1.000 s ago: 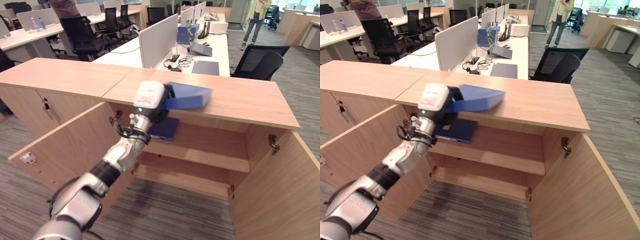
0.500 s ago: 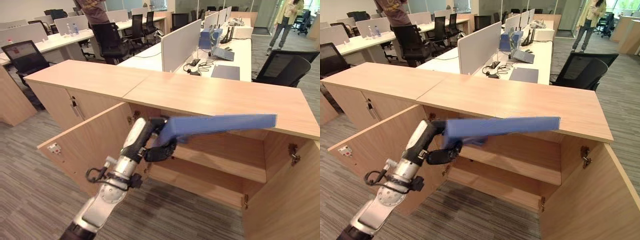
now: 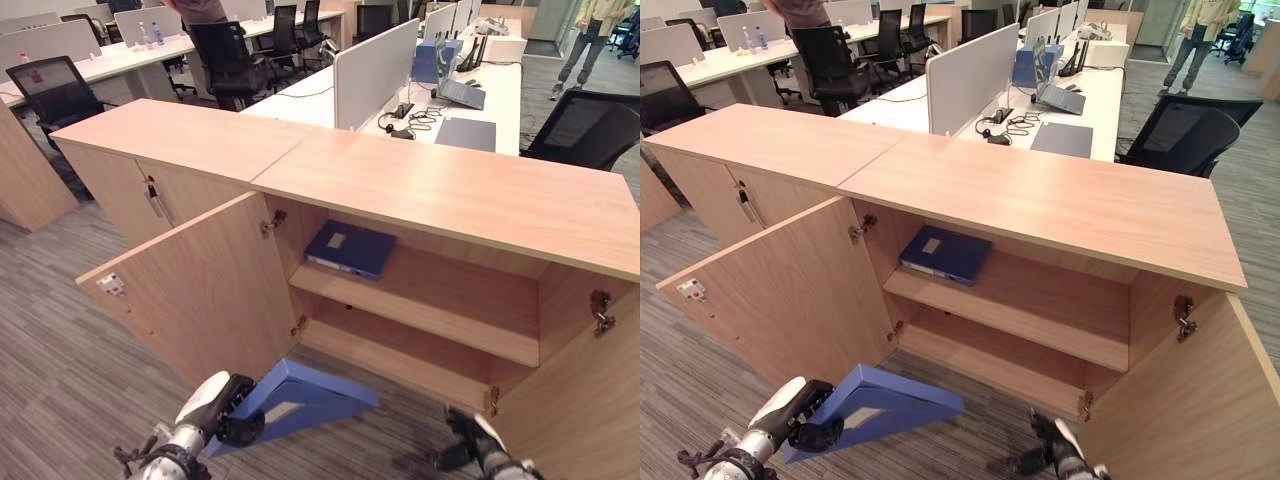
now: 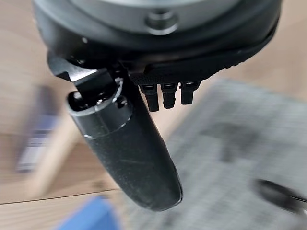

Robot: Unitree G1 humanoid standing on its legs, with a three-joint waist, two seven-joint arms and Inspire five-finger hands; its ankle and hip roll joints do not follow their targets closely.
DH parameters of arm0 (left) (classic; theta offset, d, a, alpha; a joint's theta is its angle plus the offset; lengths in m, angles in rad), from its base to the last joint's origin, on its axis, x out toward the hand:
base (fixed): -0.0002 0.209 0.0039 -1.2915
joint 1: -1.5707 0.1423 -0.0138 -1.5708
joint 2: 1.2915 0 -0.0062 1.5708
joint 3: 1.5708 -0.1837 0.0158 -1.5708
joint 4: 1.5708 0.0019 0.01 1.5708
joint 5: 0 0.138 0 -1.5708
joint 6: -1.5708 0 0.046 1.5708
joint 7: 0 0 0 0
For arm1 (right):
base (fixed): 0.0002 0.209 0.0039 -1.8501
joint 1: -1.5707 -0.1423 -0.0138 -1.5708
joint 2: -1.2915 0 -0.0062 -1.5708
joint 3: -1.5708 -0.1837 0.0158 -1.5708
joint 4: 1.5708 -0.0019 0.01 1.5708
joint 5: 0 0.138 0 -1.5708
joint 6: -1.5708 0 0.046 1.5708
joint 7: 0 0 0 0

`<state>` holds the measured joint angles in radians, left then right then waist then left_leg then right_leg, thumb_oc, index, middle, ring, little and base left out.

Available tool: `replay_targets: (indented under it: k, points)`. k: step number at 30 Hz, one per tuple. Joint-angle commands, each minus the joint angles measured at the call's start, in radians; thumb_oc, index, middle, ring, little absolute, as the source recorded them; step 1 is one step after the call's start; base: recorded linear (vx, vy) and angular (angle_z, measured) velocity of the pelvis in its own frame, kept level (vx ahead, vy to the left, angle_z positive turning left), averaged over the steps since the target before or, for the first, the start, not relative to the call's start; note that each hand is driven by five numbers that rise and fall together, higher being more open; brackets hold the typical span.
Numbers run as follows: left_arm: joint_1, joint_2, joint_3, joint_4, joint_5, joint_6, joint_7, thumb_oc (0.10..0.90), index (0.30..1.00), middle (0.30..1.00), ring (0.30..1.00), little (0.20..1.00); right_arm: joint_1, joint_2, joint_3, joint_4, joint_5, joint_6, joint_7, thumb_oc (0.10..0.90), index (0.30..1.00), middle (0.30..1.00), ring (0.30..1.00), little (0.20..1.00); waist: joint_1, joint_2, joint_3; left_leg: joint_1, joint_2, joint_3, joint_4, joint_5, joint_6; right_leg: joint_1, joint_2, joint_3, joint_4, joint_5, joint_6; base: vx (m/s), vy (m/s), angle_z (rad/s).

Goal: Put the empty folder in the office cabinet

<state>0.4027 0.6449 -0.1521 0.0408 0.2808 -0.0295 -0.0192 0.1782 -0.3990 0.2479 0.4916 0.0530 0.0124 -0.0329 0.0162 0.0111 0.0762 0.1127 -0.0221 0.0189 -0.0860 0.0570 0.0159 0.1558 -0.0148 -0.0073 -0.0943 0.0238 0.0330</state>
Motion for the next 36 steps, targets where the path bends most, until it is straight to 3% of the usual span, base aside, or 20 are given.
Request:
replay_targets:
  k: [1,7,11,16,24,36]
  points:
    - [-0.148,0.001,0.109,-0.089,-0.019,-0.102,0.058,0.400,0.300,0.300,0.300,0.300,-0.053,-0.083,-0.053,-0.157,-0.006,-0.073,0.000,0.800,0.900,0.900,0.900,0.900,-0.002,-0.023,0.012,0.066,-0.028,-0.036,-0.001,-0.148,0.016,0.001,-0.021,-0.073,0.007,-0.031,0.054,0.00,0.000,0.00]
    - [-0.151,-0.020,0.146,-0.104,-0.028,-0.101,0.082,0.400,0.300,0.300,0.300,0.300,-0.058,-0.171,-0.073,-0.409,-0.148,-0.107,0.009,0.800,0.900,0.900,0.900,0.900,0.002,-0.025,0.015,0.061,-0.030,-0.035,-0.001,-0.140,0.017,-0.004,-0.024,-0.077,0.007,-0.025,0.052,-0.01,-0.001,0.00]
    - [-0.184,-0.022,0.146,-0.145,-0.083,-0.116,0.054,0.400,0.300,0.300,0.300,0.300,-0.135,-0.216,0.010,-0.427,-0.184,-0.105,0.089,0.800,0.900,0.900,0.900,0.900,0.014,-0.030,0.011,0.057,-0.029,-0.039,-0.001,-0.137,0.016,-0.007,-0.028,-0.079,0.007,-0.022,0.052,-0.02,-0.005,0.00]
    - [-0.223,-0.013,0.128,-0.188,-0.132,-0.132,0.030,0.400,0.300,0.300,0.300,0.300,-0.209,-0.214,0.087,-0.401,-0.212,-0.106,0.120,0.800,0.900,0.900,0.900,0.900,0.024,-0.031,0.008,0.057,-0.030,-0.043,-0.001,-0.136,0.014,-0.004,-0.029,-0.084,0.007,-0.024,0.051,-0.01,-0.002,0.00]
    - [-0.327,0.136,0.036,-0.318,-0.270,-0.164,-0.072,0.400,0.300,0.300,0.300,0.300,-0.406,-0.222,0.186,-0.420,-0.269,-0.111,0.097,0.800,0.900,0.900,0.900,0.900,0.036,-0.024,-0.005,0.063,-0.027,-0.047,-0.001,-0.131,0.010,0.002,-0.031,-0.088,0.007,-0.026,0.052,0.00,0.000,0.00]
    - [-0.473,0.331,-0.114,-0.418,-0.507,-0.173,-0.151,0.400,0.300,0.300,0.300,0.300,-0.537,-0.166,0.256,-0.363,-0.269,-0.094,0.015,0.800,0.900,0.900,0.900,0.900,0.042,-0.017,-0.016,0.072,-0.026,-0.048,-0.001,-0.131,0.009,0.008,-0.030,-0.089,0.007,-0.023,0.054,0.00,-0.001,0.01]
